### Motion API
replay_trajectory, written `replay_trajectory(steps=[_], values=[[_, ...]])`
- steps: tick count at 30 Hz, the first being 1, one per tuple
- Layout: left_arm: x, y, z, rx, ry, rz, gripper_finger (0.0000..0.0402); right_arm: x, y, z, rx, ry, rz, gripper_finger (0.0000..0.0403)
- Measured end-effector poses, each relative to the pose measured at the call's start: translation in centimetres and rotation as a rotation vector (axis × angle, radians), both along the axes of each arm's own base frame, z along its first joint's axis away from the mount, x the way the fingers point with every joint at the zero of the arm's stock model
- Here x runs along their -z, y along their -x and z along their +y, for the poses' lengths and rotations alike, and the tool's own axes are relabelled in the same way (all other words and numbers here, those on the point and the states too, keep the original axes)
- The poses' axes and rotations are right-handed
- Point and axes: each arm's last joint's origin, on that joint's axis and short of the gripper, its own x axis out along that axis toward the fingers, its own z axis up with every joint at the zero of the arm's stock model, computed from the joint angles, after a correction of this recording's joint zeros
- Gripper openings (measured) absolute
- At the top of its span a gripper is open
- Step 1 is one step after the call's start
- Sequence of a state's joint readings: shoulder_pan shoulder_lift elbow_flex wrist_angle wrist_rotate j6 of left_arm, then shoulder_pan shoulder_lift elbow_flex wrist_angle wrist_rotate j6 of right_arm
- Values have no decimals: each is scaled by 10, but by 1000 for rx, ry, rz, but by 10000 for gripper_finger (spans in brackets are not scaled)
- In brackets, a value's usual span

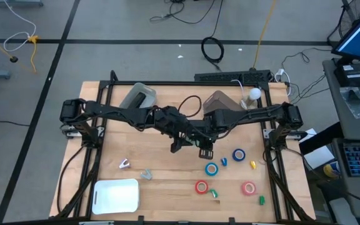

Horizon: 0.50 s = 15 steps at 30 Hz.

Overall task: Pick and place Stapler, Stapler remover, tape
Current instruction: Put the green stapler into the gray bin

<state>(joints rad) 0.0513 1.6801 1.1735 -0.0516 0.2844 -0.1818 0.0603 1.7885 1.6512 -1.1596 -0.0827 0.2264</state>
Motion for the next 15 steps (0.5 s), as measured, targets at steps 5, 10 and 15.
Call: replay_trajectory(steps=[5, 10, 15], values=[[-11, 1, -2, 19, 13, -66, 269, 0, 0, -1, 0, 0, -1, 112], [-16, 0, -6, -2, -10, -110, 269, -2, 0, -1, 2, -1, -15, 112], [-17, -1, -8, -3, -7, -126, 269, -2, -2, 0, -1, -23, -29, 112]])
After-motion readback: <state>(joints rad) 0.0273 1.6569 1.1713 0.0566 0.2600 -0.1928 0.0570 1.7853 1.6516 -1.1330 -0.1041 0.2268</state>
